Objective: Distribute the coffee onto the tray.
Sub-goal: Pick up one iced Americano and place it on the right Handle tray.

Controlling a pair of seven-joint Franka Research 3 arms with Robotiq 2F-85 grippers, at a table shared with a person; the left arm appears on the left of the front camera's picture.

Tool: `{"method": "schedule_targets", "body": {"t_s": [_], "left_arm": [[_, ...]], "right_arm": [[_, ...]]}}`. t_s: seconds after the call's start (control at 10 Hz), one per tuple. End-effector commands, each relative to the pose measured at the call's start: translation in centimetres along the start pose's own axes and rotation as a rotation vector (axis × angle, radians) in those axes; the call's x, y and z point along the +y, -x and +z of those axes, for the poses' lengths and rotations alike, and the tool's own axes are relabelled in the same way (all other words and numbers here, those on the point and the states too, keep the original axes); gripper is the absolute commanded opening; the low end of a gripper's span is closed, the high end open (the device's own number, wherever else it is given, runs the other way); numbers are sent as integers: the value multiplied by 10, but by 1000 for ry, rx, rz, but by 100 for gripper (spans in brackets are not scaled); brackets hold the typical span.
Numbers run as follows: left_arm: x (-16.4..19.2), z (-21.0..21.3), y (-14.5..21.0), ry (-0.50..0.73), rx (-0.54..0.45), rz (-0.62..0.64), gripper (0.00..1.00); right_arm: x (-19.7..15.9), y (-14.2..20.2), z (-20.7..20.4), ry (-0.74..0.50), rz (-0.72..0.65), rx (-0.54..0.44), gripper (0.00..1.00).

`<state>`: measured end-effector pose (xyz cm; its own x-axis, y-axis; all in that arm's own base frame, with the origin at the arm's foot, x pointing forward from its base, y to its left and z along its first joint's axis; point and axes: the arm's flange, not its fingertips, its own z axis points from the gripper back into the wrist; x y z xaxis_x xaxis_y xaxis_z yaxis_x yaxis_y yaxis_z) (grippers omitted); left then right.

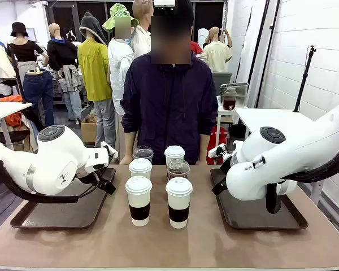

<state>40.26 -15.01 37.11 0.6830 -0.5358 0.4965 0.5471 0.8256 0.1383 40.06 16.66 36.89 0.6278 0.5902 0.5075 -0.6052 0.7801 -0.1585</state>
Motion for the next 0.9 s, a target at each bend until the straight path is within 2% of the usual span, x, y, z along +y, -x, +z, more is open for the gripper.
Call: {"method": "schedule_targets", "body": {"t_s": [0.0, 0.8], "left_arm": [[0, 0, 0, 0, 0, 0, 100], [0, 0, 0, 0, 0, 0, 100]], "right_arm": [[0, 0, 0, 0, 0, 0, 100], [0, 0, 0, 0, 0, 0, 100]]}}
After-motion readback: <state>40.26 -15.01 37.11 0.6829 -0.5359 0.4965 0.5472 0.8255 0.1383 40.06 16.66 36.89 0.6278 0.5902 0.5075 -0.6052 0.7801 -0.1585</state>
